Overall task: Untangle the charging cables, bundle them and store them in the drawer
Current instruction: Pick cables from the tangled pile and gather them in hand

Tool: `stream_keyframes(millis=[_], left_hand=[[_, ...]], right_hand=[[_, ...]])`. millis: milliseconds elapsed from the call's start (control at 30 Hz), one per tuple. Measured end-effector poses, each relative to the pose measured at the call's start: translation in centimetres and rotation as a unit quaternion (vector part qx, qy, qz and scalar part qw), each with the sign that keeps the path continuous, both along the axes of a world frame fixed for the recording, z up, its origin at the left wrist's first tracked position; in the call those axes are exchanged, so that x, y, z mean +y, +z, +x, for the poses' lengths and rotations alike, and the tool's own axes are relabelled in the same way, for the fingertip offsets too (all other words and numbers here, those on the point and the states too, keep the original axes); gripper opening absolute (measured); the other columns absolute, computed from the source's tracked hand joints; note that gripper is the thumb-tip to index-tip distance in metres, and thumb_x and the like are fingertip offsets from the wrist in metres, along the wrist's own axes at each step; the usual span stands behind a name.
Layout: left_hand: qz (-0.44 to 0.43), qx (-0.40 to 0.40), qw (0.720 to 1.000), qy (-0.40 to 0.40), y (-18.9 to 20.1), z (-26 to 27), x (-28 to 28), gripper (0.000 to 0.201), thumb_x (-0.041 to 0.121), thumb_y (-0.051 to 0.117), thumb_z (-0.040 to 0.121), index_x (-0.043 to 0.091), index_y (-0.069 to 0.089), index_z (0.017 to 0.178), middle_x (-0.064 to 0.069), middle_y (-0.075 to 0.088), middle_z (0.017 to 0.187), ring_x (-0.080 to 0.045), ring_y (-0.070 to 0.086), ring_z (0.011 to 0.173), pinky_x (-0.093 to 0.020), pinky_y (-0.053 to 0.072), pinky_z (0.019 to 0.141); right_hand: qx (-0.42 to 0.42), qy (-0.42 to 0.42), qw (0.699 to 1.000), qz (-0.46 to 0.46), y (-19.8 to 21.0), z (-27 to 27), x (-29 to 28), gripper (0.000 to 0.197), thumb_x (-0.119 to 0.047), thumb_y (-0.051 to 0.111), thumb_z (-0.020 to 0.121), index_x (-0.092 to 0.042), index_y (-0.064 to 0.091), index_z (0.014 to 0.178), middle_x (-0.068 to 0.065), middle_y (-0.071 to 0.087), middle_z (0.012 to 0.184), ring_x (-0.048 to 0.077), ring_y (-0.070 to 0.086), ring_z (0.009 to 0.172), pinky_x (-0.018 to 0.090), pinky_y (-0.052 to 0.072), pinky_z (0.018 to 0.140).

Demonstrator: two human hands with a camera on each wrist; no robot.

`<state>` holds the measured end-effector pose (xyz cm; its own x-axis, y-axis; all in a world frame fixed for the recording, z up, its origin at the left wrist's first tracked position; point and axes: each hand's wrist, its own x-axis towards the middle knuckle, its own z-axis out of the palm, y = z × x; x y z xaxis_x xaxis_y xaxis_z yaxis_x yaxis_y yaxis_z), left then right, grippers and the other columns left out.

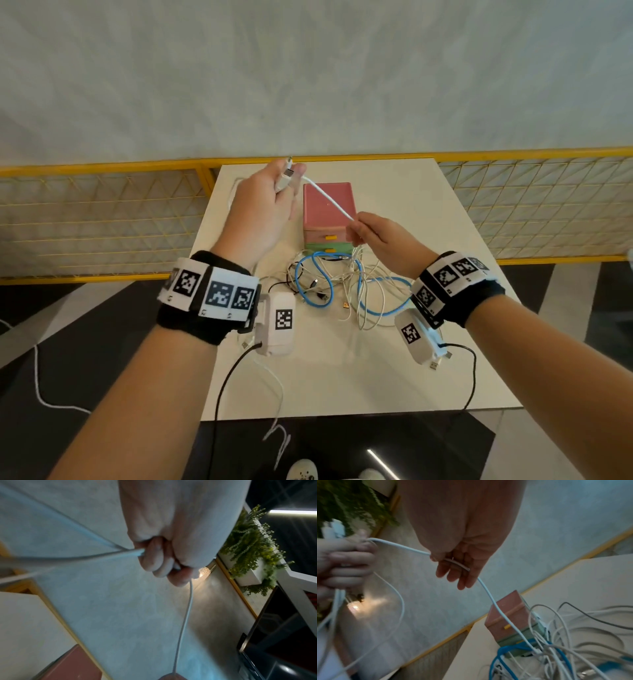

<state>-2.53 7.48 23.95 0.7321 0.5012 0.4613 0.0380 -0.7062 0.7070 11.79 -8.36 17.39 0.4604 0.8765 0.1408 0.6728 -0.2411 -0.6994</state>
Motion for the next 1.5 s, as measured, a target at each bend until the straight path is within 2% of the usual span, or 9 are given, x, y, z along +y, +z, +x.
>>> stream_keyframes(millis=[200,333,600,800,933,1100,1233,1367,1500], left_hand=[[-0.048,0.036,0.993,-0.098,-0.3,-0.7,-2.0,0.032,0.036,0.042,0.103,0.025,0.057,0.076,0.006,0.045,0.051,-0.010,0.042,0.048,-0.032,0.037,0.057],[-0.145,-0.058,0.985,-0.071,0.3,-1.0,-2.3,0.038,0.028,0.036,0.106,0.004,0.065,0.101,0.002,0.039,0.048,-0.002,0.034,0.038,-0.014,0.030,0.045],[-0.151,-0.039,0.978,-0.138,1.0,-2.8,-3.4,0.036,0.033,0.044,0.102,0.008,0.058,0.079,0.010,0.040,0.048,-0.002,0.036,0.041,-0.009,0.028,0.045],[-0.185,-0.023,0.975,-0.124,0.9,-3.3,-3.8,0.051,0.028,0.032,0.107,-0.012,0.061,0.095,0.012,0.047,0.049,-0.004,0.029,0.039,-0.017,0.025,0.043],[-0.179,0.039,0.961,-0.205,2.0,-4.2,-5.3,0.052,0.029,0.023,0.107,0.008,0.070,0.110,-0.003,0.069,0.084,-0.011,0.062,0.072,-0.017,0.046,0.064],[-0.119,0.122,0.942,-0.288,2.6,-4.0,-7.0,0.049,0.038,0.024,0.105,0.022,0.067,0.122,0.005,0.062,0.127,-0.006,0.056,0.120,-0.023,0.048,0.099],[-0.166,0.137,0.945,-0.248,2.8,-4.0,-7.4,0.044,0.040,0.033,0.104,0.024,0.072,0.115,0.004,0.068,0.116,-0.019,0.071,0.067,-0.030,0.056,0.055],[-0.230,0.094,0.933,-0.261,2.5,-4.5,-7.1,0.034,0.030,0.043,0.102,0.016,0.066,0.122,-0.006,0.069,0.114,-0.038,0.068,0.095,-0.050,0.058,0.051],[-0.255,0.048,0.940,-0.224,1.9,-4.7,-6.7,0.045,0.028,0.032,0.106,0.006,0.070,0.108,-0.024,0.067,0.109,-0.041,0.065,0.086,-0.018,0.049,0.050]], right_hand=[[0.012,0.064,0.992,0.110,6.9,-3.9,-1.3,0.009,-0.011,0.052,0.096,-0.015,0.059,0.101,0.006,0.064,0.074,0.013,0.059,0.065,0.015,0.044,0.064],[-0.040,0.050,0.985,0.159,10.5,-5.0,-2.6,0.019,-0.012,0.053,0.095,-0.009,0.063,0.111,0.002,0.063,0.074,0.016,0.061,0.060,0.021,0.047,0.059],[-0.038,0.019,0.996,0.076,10.8,-7.1,-5.3,0.013,-0.023,0.045,0.100,-0.021,0.055,0.107,-0.004,0.064,0.069,0.017,0.058,0.036,0.022,0.043,0.042],[-0.091,0.148,0.958,-0.227,7.7,-9.0,-6.8,0.033,-0.040,0.038,0.099,-0.020,0.062,0.089,-0.009,0.072,0.076,0.002,0.065,0.059,0.014,0.045,0.059],[-0.184,0.069,0.970,-0.146,7.3,-8.6,-6.2,0.041,-0.049,0.036,0.096,-0.020,0.064,0.090,-0.008,0.070,0.082,0.010,0.063,0.074,0.033,0.051,0.075],[-0.030,0.133,0.991,0.015,8.1,-9.8,-4.3,0.015,-0.017,0.045,0.099,-0.007,0.056,0.099,-0.005,0.062,0.094,-0.003,0.057,0.087,0.014,0.046,0.078],[0.134,0.129,0.982,0.044,7.8,-10.8,-3.3,0.022,-0.001,0.030,0.100,-0.003,0.047,0.087,0.005,0.057,0.074,0.007,0.064,0.070,0.025,0.054,0.073],[0.217,0.088,0.969,0.073,6.9,-11.3,-2.2,0.029,-0.005,0.029,0.101,-0.016,0.048,0.081,0.002,0.042,0.065,0.015,0.046,0.055,0.042,0.051,0.061],[0.273,0.107,0.948,0.122,5.9,-11.1,-1.6,0.020,-0.019,0.032,0.099,-0.009,0.046,0.088,-0.006,0.038,0.065,0.009,0.034,0.055,0.028,0.038,0.052]])
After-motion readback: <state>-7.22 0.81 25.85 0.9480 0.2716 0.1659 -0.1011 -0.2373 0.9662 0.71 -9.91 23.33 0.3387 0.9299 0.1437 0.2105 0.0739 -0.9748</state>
